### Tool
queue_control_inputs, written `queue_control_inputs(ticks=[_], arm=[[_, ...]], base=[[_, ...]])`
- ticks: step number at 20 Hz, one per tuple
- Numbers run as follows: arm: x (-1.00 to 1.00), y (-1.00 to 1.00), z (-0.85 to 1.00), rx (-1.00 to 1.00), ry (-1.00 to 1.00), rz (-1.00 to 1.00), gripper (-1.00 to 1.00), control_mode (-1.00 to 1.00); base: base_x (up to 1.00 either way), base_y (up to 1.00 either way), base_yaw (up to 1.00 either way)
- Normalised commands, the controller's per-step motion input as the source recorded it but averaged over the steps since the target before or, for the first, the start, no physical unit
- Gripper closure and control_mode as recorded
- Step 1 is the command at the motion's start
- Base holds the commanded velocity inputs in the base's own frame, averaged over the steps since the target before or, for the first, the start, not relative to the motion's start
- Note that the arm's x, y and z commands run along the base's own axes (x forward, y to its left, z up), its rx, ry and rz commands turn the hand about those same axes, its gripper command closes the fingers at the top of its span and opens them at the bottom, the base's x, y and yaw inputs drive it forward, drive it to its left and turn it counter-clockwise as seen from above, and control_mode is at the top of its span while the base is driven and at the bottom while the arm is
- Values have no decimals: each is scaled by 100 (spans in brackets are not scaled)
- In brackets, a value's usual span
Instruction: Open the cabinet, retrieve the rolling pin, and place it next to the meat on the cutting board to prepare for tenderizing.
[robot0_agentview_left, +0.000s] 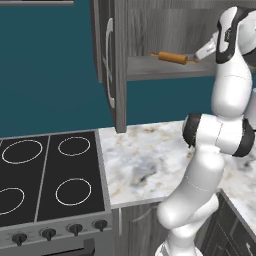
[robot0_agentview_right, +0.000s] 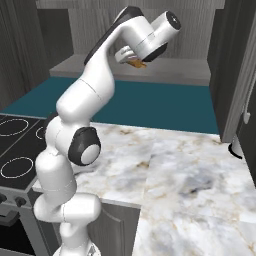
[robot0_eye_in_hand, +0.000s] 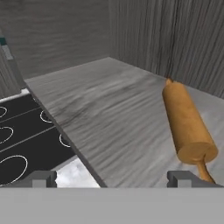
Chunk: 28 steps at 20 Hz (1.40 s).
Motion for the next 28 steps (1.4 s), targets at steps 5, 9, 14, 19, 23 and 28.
queue_control_inputs(ticks=[5,9,14,19,23,28], arm=[[30,0,-5,0,2,1,-100,-100],[25,0,-10,0,0,2,-100,-100],[22,0,-8,0,0,2,-100,-100],[24,0,-4,0,0,1,-100,-100],[23,0,-2,0,0,0,-100,-100],[23,0,-3,0,0,0,-100,-100]], base=[[0,0,0],[0,0,0],[0,0,0],[0,0,0],[0,0,0],[0,0,0]])
